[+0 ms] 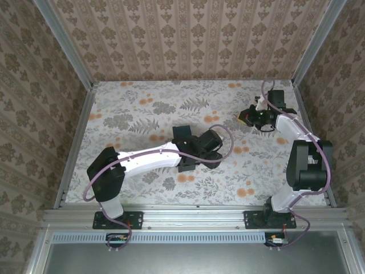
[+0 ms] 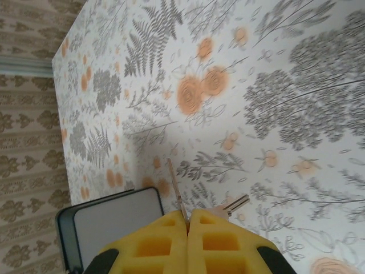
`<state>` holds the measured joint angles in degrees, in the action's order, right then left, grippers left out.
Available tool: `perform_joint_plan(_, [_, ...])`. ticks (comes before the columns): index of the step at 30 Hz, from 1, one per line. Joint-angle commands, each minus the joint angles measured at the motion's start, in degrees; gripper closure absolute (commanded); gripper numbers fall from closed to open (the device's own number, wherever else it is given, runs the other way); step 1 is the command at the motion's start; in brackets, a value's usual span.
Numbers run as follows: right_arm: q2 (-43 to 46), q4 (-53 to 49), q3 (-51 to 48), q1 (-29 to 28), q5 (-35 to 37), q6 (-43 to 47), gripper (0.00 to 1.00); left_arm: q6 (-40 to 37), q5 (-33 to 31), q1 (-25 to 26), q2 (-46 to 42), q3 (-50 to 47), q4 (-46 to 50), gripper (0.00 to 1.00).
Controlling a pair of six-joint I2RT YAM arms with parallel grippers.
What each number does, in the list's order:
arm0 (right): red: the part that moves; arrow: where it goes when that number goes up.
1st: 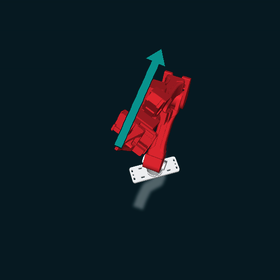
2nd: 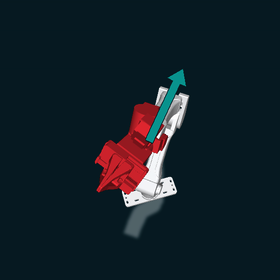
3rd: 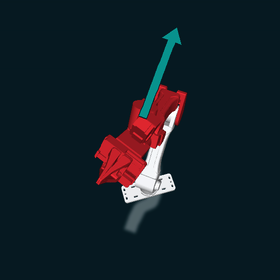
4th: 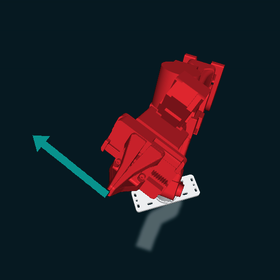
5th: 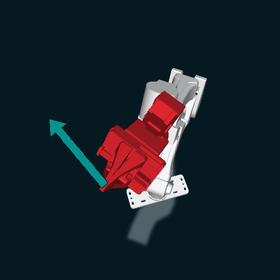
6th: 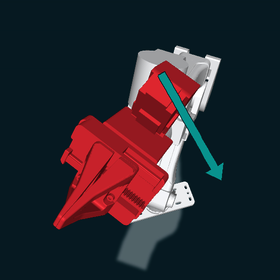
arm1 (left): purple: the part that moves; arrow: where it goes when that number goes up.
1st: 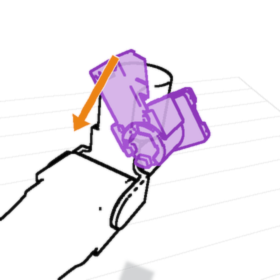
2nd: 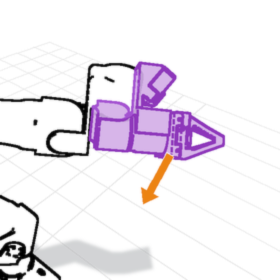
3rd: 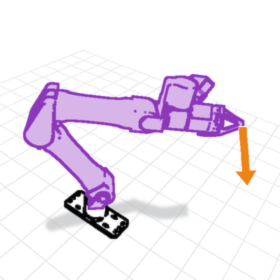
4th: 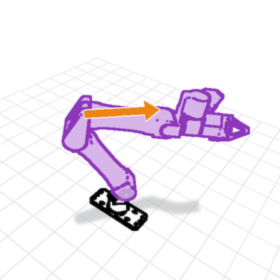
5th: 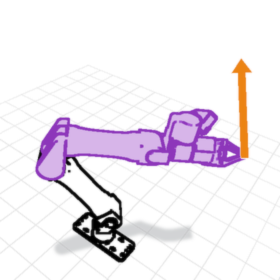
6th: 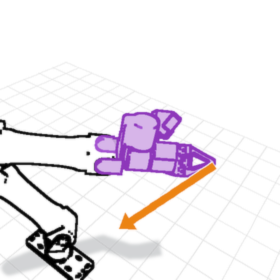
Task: Unlock a padlock with a key
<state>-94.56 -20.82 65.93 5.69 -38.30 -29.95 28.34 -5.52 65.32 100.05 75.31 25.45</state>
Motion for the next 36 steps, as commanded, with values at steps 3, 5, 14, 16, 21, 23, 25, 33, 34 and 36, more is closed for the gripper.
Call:
perform_joint_plan(3, [0.8,-2.0,1.4,-0.1,1.7,2.9,1.0,6.2,-5.3,-1.0,-0.8,1.4,8.2,0.54])
perform_joint_plan(5, [1.0,-2.6,1.7,-1.8,2.1,4.0,1.0,6.6,-6.2,-1.2,-2.7,-0.2,10.3,0.54])
perform_joint_plan(14, [1.9,-1.4,0.1,-10.3,3.4,2.4,1.0,2.5,-0.4,-7.8,-15.8,-11.4,14.5,0.54])
perform_joint_plan(16, [2.4,-1.3,-0.5,-11.9,3.7,1.9,1.0,-0.6,1.1,-8.8,-18.1,-11.6,16.4,0.53])
perform_joint_plan(21, [4.2,-0.6,-2.7,-14.7,3.6,0.3,1.0,-0.1,7.4,-11.0,-21.2,-4.9,23.9,0.51])
perform_joint_plan(23, [5.0,-0.5,-3.5,-15.9,3.6,-0.1,1.0,3.1,8.4,-11.0,-21.3,0.1,26.9,0.51])
perform_joint_plan(25, [5.4,-1.1,-3.6,-17.0,3.4,0.2,1.0,9.2,4.1,-11.7,-20.8,4.7,32.0,0.52])
perform_joint_plan(33, [8.4,0.3,-5.6,-20.7,2.9,-0.4,1.0,29.1,-4.7,-19.3,-16.3,7.5,44.1,0.57])
perform_joint_plan(34, [9.0,0.7,-6.0,-21.6,2.9,-1.0,1.0,31.0,-5.0,-18.9,-16.0,7.8,44.0,0.56])
perform_joint_plan(36, [10.0,2.6,-7.4,-23.9,2.9,-2.4,1.0,34.5,-7.0,-17.7,-15.2,8.0,43.5,0.54])
